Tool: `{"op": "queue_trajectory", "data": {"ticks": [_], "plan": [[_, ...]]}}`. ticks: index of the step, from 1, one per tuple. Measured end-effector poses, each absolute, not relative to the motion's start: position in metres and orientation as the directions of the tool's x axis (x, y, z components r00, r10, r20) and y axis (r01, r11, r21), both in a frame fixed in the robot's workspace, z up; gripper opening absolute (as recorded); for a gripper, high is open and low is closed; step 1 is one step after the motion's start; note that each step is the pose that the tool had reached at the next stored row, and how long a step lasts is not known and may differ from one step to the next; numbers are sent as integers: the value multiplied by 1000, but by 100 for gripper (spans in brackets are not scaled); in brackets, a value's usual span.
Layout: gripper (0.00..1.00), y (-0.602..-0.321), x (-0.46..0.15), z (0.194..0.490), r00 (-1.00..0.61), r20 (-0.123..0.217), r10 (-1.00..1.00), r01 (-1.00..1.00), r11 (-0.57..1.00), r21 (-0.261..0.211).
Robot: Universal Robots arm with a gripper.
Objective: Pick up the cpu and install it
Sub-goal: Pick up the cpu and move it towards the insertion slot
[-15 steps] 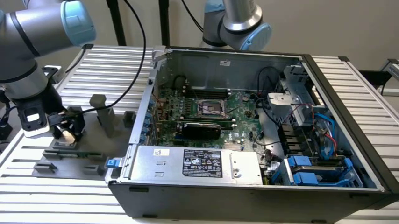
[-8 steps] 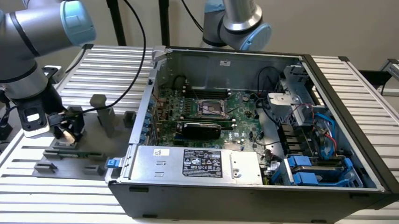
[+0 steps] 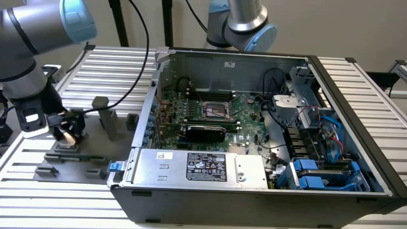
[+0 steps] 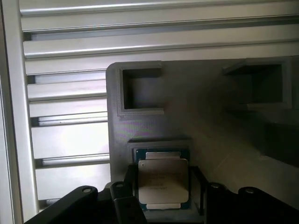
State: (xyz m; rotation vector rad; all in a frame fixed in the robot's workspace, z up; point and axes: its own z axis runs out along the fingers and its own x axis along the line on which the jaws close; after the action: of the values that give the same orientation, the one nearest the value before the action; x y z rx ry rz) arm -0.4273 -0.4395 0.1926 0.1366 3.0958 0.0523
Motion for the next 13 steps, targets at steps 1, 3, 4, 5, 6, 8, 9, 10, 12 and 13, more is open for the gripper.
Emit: {"op": "queue_trajectory", "data": {"ticks": [1,3,4,5,6,8,9,10,12,13], "plan": [[55,-439,-427,196,-995,-41,89,87,996,36],[55,-439,-427,205,-995,-41,89,87,996,36],[55,-439,-427,209,-995,-41,89,87,996,36],[55,-439,-427,214,-995,-41,89,87,996,36],[55,-439,-427,218,-995,-41,89,87,996,36],[55,-439,-427,227,-995,-41,89,87,996,36],[55,-439,-427,232,-995,-41,89,87,996,36],[55,-439,-427,237,-995,-41,89,87,996,36],[55,-439,-427,246,-995,-41,89,87,996,36],[55,-439,-427,250,-995,-41,89,87,996,36]]}}
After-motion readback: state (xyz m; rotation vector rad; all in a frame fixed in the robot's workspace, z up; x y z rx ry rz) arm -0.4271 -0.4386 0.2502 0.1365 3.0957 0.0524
